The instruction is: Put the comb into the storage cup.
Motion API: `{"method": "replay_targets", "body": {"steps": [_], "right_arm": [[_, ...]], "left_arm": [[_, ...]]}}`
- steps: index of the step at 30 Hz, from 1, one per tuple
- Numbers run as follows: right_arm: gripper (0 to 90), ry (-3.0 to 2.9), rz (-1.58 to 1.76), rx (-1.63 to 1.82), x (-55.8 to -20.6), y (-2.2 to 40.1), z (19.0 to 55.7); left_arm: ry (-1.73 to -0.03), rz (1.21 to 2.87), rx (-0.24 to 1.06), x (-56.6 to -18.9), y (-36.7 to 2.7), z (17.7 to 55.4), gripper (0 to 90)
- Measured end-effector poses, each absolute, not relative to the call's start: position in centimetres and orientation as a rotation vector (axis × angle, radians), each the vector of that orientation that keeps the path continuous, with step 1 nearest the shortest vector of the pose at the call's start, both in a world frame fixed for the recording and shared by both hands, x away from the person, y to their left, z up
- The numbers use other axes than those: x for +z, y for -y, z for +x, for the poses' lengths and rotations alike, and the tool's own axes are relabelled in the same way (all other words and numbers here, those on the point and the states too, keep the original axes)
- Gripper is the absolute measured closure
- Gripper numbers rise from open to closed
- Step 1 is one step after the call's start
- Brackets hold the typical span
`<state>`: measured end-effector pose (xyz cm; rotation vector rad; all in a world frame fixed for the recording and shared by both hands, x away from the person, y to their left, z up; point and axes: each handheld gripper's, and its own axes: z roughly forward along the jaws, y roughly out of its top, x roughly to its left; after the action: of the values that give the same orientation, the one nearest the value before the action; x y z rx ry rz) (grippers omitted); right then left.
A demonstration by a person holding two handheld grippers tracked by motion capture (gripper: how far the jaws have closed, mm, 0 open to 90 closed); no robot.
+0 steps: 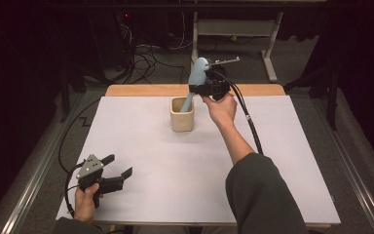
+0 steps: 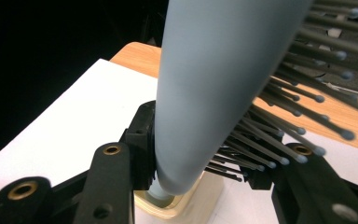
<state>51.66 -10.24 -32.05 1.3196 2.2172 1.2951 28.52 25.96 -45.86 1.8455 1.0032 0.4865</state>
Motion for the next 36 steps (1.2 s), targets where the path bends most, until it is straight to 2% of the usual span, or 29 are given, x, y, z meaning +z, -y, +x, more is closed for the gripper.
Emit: {"method": "replay_targets", "body": {"steps": [36], "right_arm": [[54.6, -2.270, 1.353, 1.209, -35.0, 9.3, 52.0]], "left_arm": [[-0.999, 1.850, 0.488, -45.8, -25.9, 28.5, 15.8]]}}
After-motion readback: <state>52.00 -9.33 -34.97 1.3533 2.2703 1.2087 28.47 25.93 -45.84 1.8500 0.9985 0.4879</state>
